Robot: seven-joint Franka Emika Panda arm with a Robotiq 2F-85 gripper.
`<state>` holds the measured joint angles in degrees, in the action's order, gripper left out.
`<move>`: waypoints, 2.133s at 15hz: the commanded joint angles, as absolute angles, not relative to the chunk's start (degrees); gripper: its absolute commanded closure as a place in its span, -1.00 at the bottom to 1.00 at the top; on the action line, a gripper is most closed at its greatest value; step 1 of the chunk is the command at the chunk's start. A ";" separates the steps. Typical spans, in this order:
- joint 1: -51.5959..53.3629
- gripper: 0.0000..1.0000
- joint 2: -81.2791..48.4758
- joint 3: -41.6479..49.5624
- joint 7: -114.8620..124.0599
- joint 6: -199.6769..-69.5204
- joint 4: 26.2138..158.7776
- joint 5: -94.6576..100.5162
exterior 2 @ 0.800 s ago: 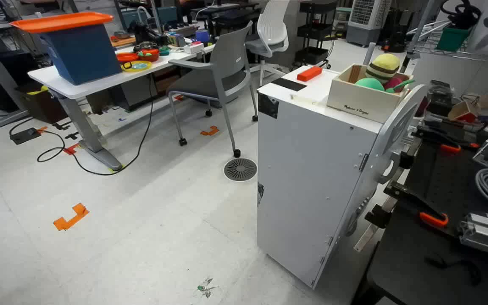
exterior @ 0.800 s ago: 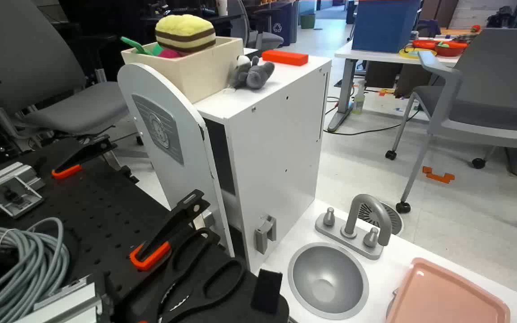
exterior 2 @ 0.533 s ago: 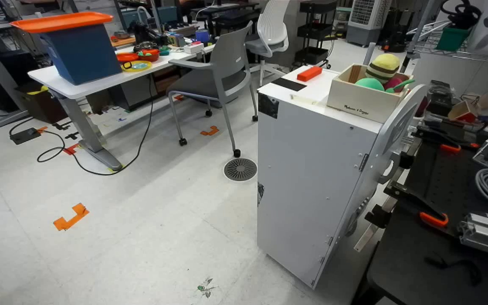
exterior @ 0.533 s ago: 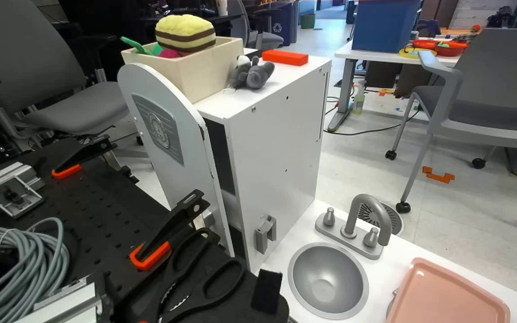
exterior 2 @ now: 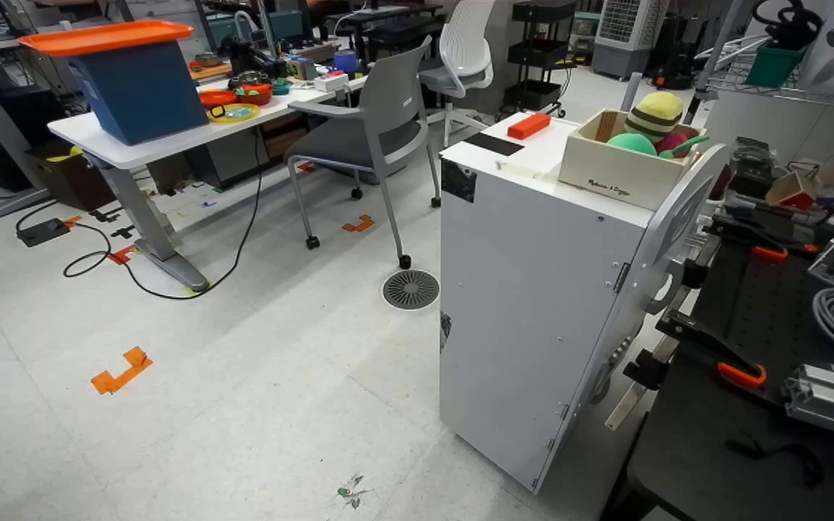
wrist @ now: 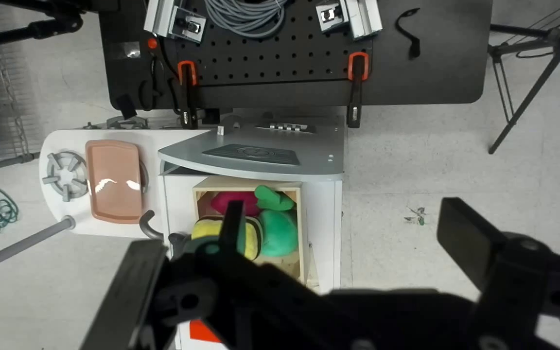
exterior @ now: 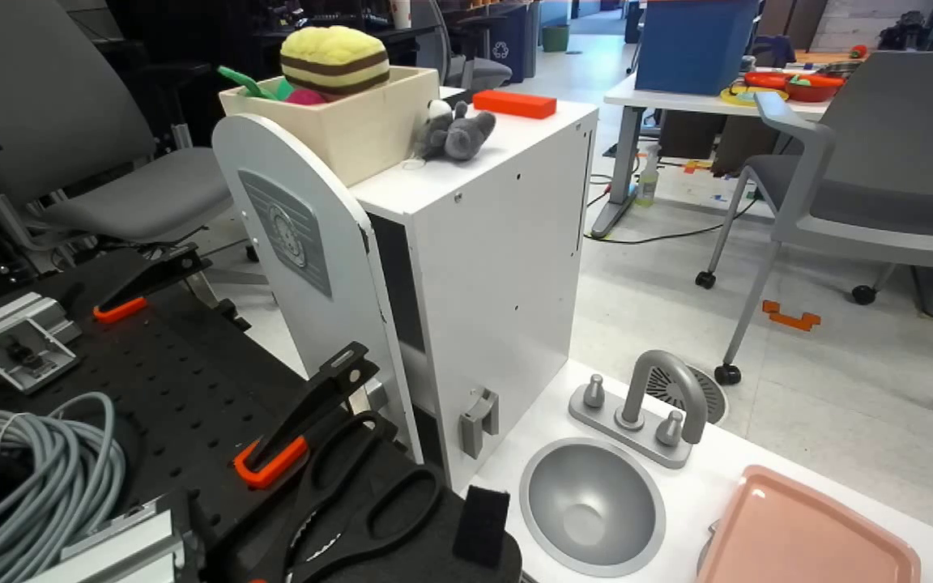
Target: Remove the yellow plushy from the basket and put it on top of the cupboard
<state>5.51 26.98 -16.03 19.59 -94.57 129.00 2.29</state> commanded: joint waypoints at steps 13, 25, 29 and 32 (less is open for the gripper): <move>-0.39 -1.00 16.06 -7.61 42.02 -94.52 97.26 -14.01; -2.44 -1.00 17.24 -5.33 55.03 -93.04 100.70 -11.74; -2.59 -1.00 17.25 -4.98 54.63 -91.47 100.51 -10.94; -2.59 -1.00 17.20 -4.54 53.57 -90.40 99.82 -9.93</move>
